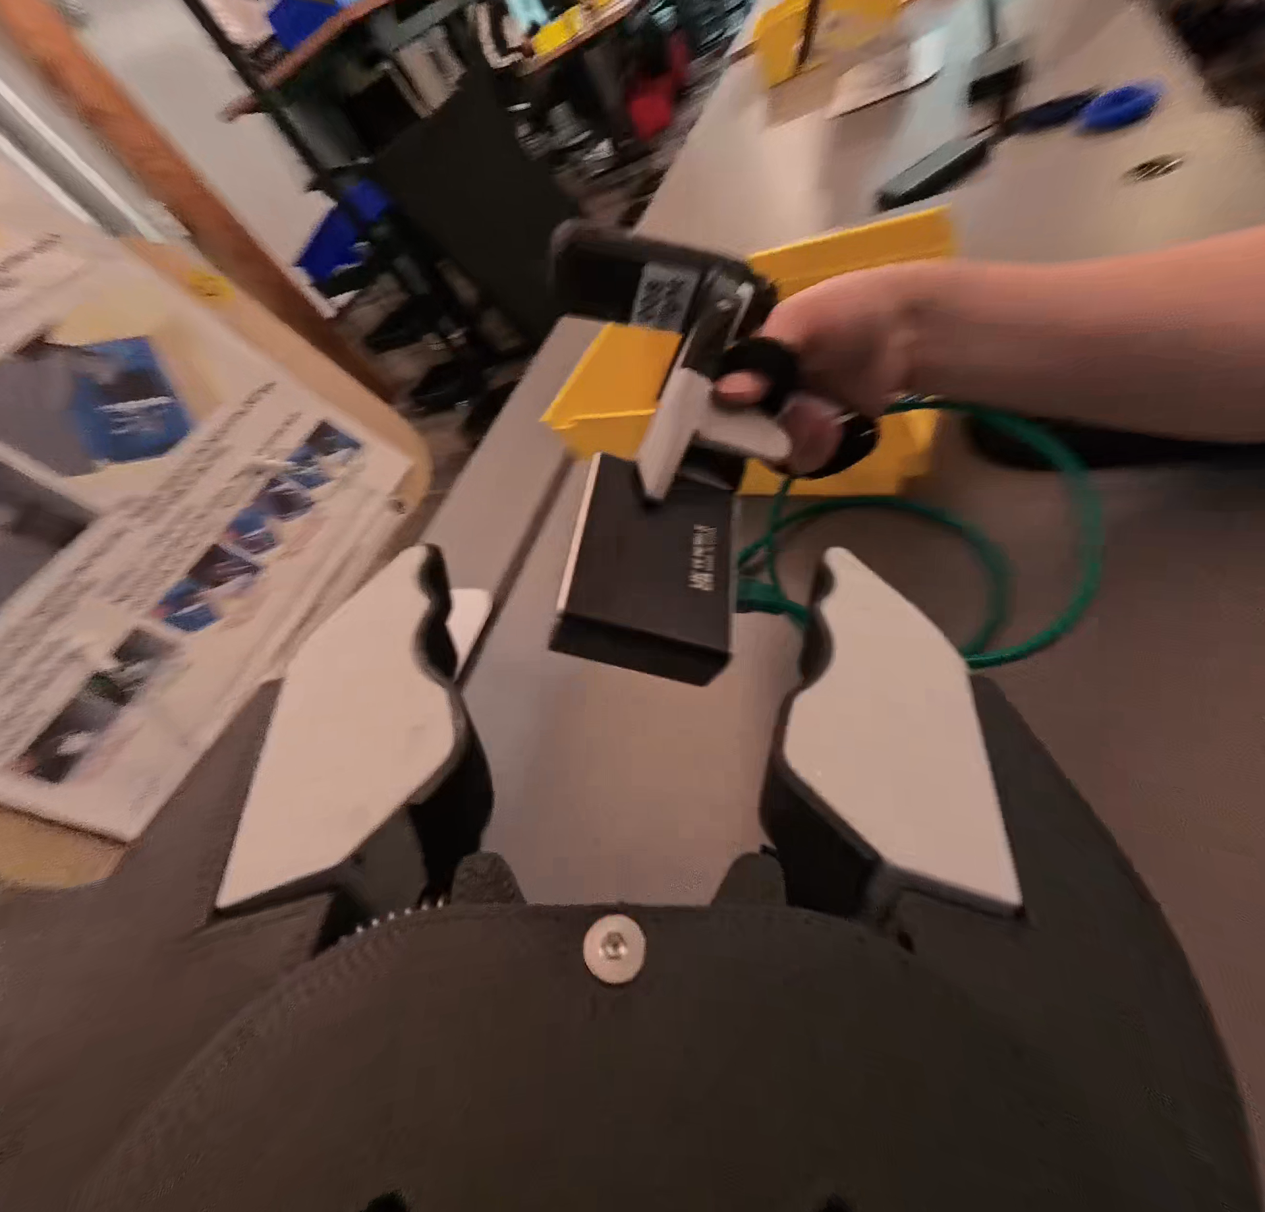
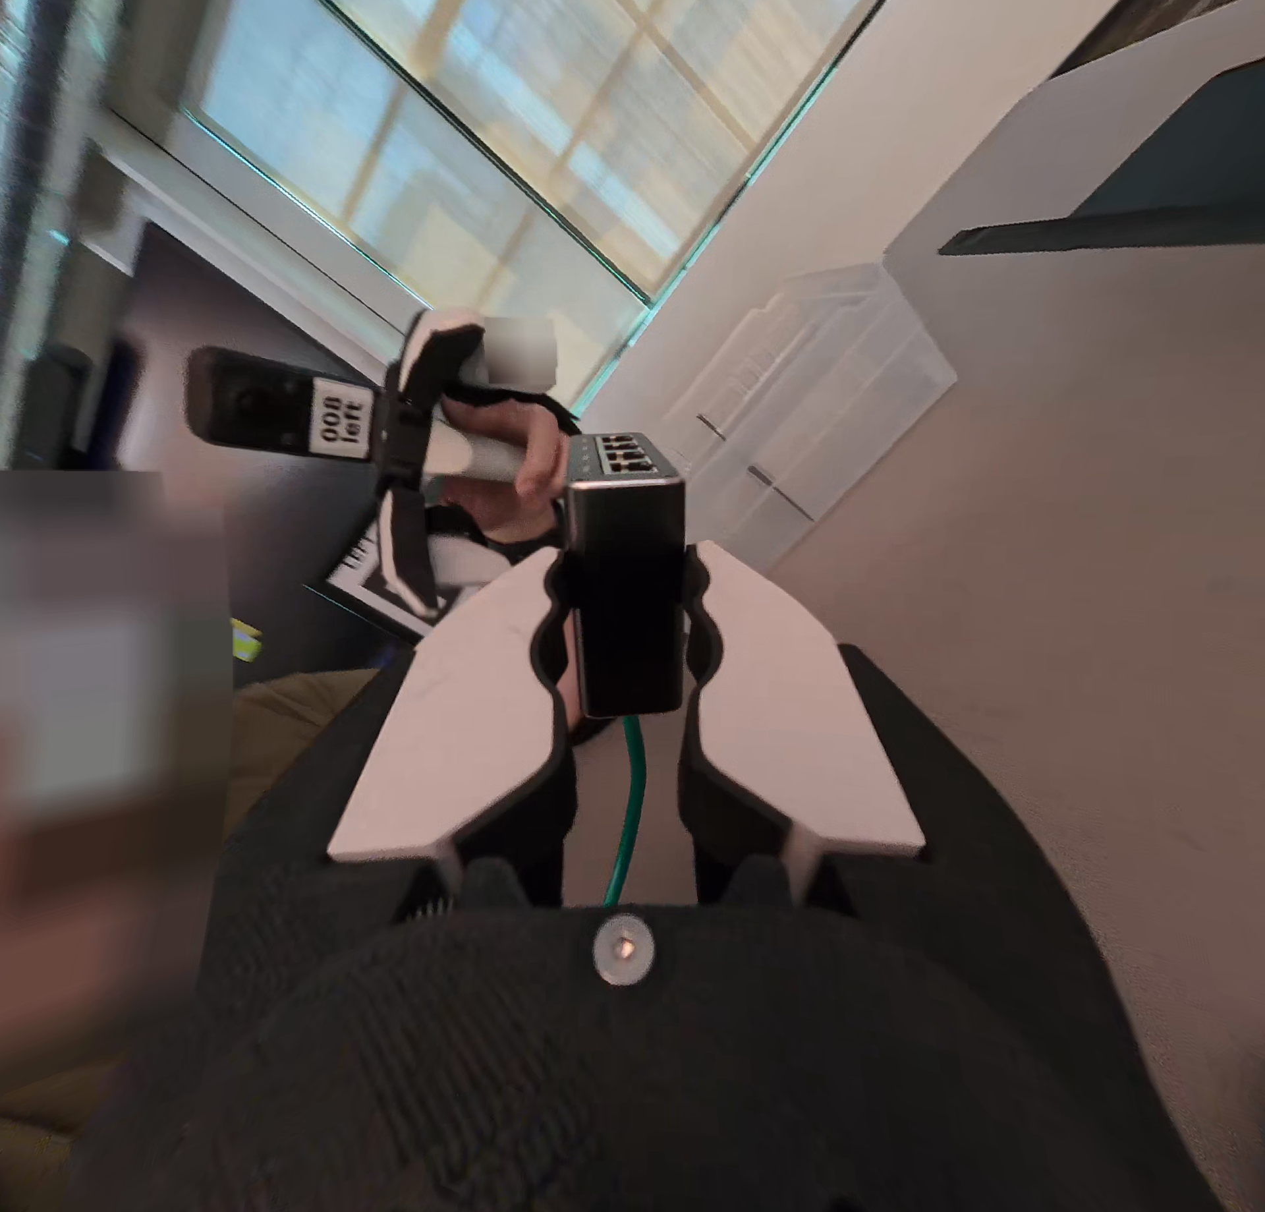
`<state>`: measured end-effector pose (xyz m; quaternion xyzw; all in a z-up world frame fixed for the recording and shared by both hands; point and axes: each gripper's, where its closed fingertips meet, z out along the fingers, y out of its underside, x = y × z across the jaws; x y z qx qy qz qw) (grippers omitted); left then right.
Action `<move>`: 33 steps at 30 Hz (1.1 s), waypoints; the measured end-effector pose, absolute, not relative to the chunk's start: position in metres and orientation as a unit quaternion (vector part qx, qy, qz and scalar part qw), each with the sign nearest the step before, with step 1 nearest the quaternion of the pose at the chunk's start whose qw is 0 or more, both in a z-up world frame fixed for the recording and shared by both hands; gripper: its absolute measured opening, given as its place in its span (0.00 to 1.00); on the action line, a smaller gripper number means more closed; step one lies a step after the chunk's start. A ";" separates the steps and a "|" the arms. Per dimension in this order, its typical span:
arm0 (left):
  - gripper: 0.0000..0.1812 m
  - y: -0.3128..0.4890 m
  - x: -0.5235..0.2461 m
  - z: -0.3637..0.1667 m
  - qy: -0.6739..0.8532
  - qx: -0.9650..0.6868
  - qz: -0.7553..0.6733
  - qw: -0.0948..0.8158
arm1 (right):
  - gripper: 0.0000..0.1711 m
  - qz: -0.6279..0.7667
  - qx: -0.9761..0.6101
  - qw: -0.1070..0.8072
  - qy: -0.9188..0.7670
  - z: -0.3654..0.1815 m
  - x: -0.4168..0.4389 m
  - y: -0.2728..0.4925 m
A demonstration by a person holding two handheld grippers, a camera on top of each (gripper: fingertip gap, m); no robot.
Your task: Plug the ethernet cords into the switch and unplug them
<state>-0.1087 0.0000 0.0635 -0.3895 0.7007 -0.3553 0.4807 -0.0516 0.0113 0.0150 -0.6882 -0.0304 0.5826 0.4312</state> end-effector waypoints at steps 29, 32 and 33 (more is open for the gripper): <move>0.41 0.027 -0.095 0.038 0.696 -0.498 -0.313 0.412 | 0.36 0.355 -0.692 0.600 -0.187 0.038 -0.059 0.015; 0.41 0.041 -0.096 0.034 0.671 -0.546 -0.303 0.400 | 0.38 0.245 -0.713 0.611 -0.239 0.042 -0.067 0.011; 0.41 0.045 -0.096 0.032 0.659 -0.566 -0.301 0.393 | 0.40 0.226 -0.726 0.597 -0.257 0.039 -0.076 0.009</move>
